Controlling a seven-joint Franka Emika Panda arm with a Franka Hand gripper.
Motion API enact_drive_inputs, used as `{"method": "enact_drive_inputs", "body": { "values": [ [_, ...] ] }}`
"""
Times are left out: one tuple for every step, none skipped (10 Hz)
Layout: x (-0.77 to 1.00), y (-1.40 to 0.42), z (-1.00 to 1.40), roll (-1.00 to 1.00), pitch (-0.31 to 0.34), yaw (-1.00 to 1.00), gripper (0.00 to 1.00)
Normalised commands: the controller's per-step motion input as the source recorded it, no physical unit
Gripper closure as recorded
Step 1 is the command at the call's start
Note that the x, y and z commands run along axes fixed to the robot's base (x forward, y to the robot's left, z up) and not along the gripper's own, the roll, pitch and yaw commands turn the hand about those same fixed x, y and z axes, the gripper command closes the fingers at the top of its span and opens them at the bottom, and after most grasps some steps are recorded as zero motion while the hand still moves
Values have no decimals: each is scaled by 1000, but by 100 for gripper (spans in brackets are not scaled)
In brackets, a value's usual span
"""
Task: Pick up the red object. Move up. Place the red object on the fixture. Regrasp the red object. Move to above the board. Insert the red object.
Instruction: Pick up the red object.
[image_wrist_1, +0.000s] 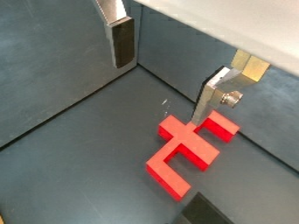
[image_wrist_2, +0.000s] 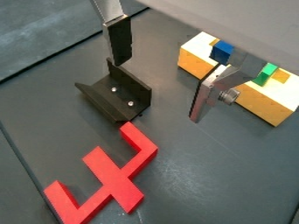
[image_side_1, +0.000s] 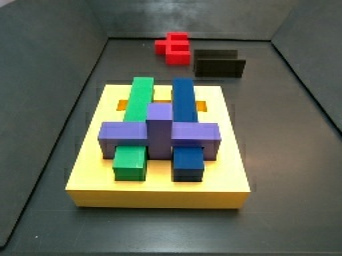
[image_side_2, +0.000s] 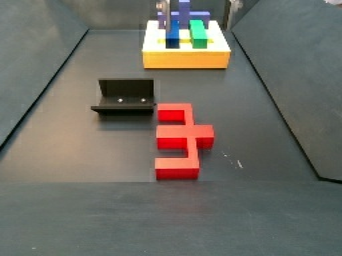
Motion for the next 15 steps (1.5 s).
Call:
{"method": "enact_drive_inputs", "body": {
  "values": [
    [0,17,-9,-1,0,0,0],
    [-34,114,-40,-20,-30,-57,0],
    [-186,223,-77,-44,-99,-240,0],
    [-189,306,-131,-90,-119,-331,0],
    [-166,389,-223,-81,-100,-391,0],
    [-129,349,-217,-63,-84,-534,0],
    [-97,280,-197,-30,-84,-637,0],
    [-91,240,-137,-43,-79,-666,0],
    [-66,260,-166,-46,-66,-651,0],
    [-57,234,-171,-49,-74,-674,0],
    [-77,194,-226,-70,-111,-680,0],
    [-60,160,-260,-69,-114,-720,0],
    [-86,131,-251,-53,-126,-757,0],
    [-43,120,-243,-40,-133,-786,0],
    [-20,140,-211,-36,-147,-780,0]
  ]
}}
